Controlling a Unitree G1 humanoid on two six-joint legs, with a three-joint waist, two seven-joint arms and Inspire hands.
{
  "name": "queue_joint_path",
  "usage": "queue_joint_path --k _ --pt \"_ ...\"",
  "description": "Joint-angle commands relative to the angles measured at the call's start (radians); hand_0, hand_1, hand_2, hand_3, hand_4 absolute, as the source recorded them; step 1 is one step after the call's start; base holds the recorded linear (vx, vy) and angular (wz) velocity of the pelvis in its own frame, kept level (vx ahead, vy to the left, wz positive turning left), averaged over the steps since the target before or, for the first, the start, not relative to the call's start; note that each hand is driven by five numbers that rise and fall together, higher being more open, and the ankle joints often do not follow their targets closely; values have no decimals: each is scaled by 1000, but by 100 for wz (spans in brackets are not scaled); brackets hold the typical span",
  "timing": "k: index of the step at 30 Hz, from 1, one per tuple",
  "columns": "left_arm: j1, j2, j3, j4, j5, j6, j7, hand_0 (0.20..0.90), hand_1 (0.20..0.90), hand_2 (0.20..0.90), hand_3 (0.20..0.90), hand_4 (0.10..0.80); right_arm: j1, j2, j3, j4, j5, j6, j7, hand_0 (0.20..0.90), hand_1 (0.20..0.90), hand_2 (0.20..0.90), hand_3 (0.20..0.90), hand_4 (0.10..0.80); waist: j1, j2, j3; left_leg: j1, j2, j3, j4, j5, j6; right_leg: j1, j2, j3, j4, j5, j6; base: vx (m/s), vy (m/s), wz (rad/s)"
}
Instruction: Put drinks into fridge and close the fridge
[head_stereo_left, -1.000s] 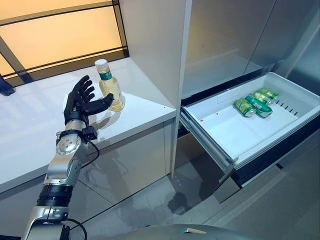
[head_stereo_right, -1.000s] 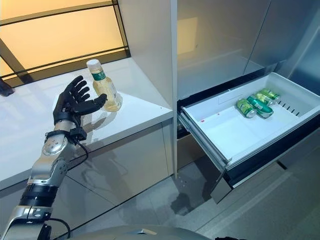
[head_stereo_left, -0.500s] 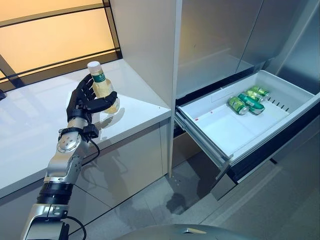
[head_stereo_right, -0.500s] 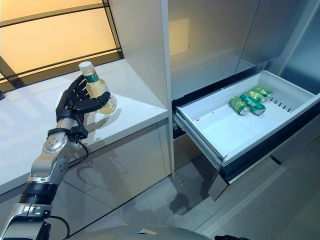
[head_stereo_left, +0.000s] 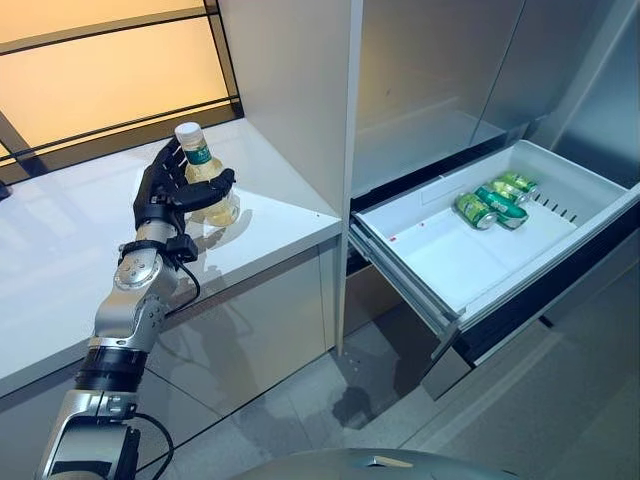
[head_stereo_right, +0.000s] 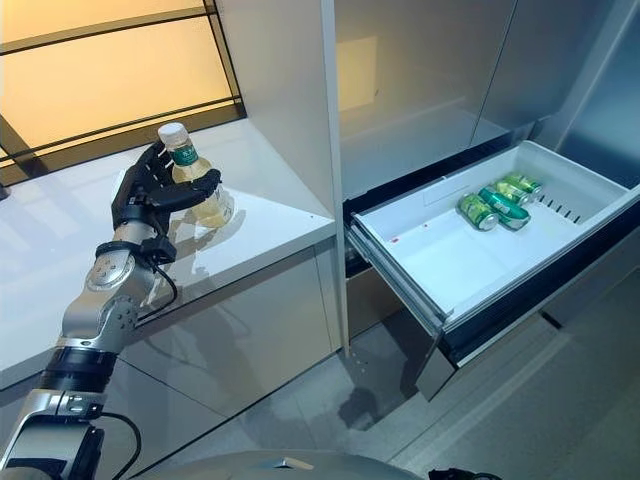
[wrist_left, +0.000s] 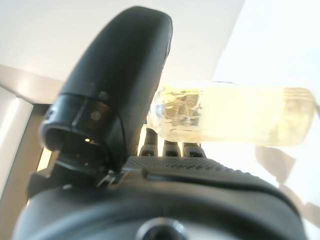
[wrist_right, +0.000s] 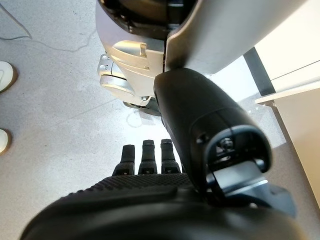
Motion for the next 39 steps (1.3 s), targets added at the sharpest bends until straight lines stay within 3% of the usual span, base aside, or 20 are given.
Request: queue_joint_path --k 1,17,19,20,21,23,24,39 --pt "-225 75 1 33 -19 -85 10 900 900 900 900 800 -28 32 42 4 -8 -6 43 900 900 900 900 800 -3 -9 -38 21 -45 15 9 -123 27 -36 -22 63 20 -3 88 7 0 -3" --pt "-287 80 -32 163 -53 -74 19 900 900 900 900 800 -33 29 51 8 -16 -4 47 900 900 900 900 800 -19 -5 -46 19 -45 27 9 -122 26 -41 -19 74 20 0 91 2 0 -2" --pt "-291 79 -34 179 -57 -77 21 780 780 780 760 660 -32 29 53 8 -17 -4 46 900 900 900 900 800 -21 -5 -46 20 -45 28 10 -122 27 -42 -19 76 22 1 91 0 0 0" --pt "-291 79 -33 180 -58 -78 21 596 596 596 546 446 -31 29 52 7 -18 -4 46 900 900 900 900 800 -21 -5 -46 19 -45 29 11 -122 27 -42 -19 76 22 1 91 0 0 0" --pt "-290 82 -31 184 -61 -76 19 540 540 540 480 380 -29 29 51 8 -20 -7 47 900 900 900 900 800 -21 -5 -46 19 -45 29 11 -122 26 -42 -19 76 22 1 92 0 0 0" --pt "-293 79 -33 189 -60 -78 20 486 486 486 417 317 -29 30 54 8 -19 -7 45 900 900 900 900 800 -22 -5 -47 19 -45 29 11 -122 27 -43 -19 76 23 1 92 0 0 0" --pt "-294 79 -33 190 -58 -79 21 300 300 300 200 100 -28 30 54 8 -19 -7 45 900 900 900 900 800 -22 -6 -46 20 -45 29 11 -122 27 -43 -19 76 24 1 92 0 0 0" --pt "-295 63 -28 162 -39 -158 32 300 300 300 200 100 -30 28 59 11 -23 -6 53 900 900 900 900 800 -21 -9 -49 21 -45 27 8 -124 26 -42 -19 77 20 3 92 0 0 0"
